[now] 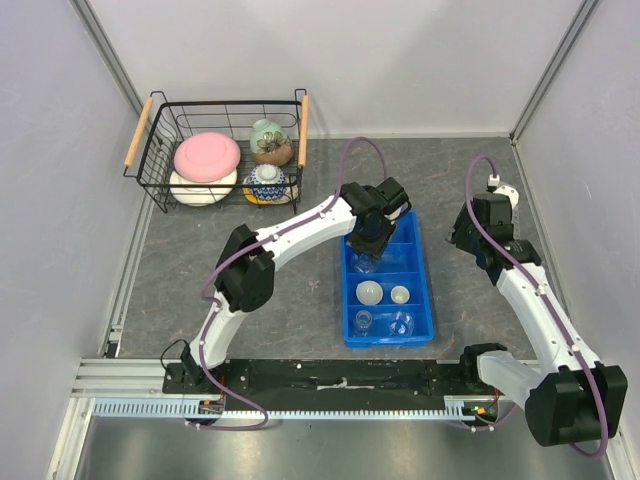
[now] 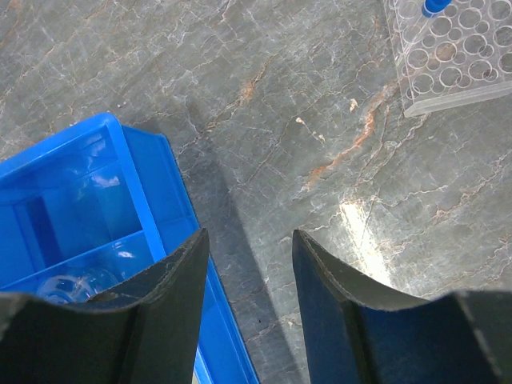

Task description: Organize the chemistry lab equipment

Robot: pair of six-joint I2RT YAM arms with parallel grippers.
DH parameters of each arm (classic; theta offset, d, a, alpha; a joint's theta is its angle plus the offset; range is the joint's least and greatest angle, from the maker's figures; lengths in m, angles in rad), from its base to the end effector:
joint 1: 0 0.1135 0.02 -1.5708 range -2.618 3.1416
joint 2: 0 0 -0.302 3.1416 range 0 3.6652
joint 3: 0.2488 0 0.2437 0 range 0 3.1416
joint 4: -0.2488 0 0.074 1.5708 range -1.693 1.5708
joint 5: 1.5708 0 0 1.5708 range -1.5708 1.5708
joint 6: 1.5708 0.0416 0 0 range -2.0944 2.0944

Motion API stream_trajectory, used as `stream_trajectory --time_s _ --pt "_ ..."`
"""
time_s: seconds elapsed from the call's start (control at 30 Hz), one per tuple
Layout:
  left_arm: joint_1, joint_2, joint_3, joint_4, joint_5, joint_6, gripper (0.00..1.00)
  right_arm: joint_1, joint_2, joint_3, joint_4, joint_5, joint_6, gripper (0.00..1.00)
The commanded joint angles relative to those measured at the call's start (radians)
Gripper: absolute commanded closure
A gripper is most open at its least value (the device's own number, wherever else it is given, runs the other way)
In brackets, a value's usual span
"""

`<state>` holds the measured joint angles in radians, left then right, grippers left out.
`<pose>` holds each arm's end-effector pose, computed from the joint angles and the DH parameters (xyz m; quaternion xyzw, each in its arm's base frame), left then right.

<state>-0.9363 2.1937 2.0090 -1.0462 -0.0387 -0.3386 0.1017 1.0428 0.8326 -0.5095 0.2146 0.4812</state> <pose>0.2846 -0.3839 0.2654 0.2870 0.9427 -0.0853 0.1472 0.1975 0.0112 0.3082 0.2142 0.8810 0.0245 0.4212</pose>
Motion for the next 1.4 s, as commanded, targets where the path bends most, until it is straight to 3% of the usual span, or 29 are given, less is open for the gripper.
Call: stream_trajectory --time_s 0.0,0.4,0.6,0.7,0.9,1.1,1.37 --pt "-0.015 -0.002 0.053 -0.023 0.019 0.032 0.48 -0.003 -0.029 -0.009 0.029 -0.011 -0.007 0.46" --pt "-0.021 -0.123 0.217 -0.129 0.066 0.038 0.42 -0.002 -0.046 -0.009 0.031 -0.027 -0.006 0.46" --pt "-0.016 -0.196 0.289 -0.251 -0.016 0.056 0.41 -0.002 -0.063 -0.021 0.031 -0.041 -0.003 0.44" --pt "-0.007 -0.274 0.208 -0.264 -0.070 0.053 0.41 -0.003 -0.072 -0.023 0.031 -0.060 -0.003 0.44" --pt "0.063 -0.469 -0.184 -0.140 -0.084 0.007 0.40 -0.002 -0.086 -0.020 0.028 -0.106 -0.006 0.44" --pt "0.169 -0.637 -0.474 -0.045 -0.069 -0.020 0.40 0.000 -0.092 -0.009 0.020 -0.142 -0.012 0.44" --pt "0.281 -0.640 -0.610 0.005 -0.069 0.035 0.38 0.015 -0.098 -0.035 0.045 -0.178 0.007 0.44"
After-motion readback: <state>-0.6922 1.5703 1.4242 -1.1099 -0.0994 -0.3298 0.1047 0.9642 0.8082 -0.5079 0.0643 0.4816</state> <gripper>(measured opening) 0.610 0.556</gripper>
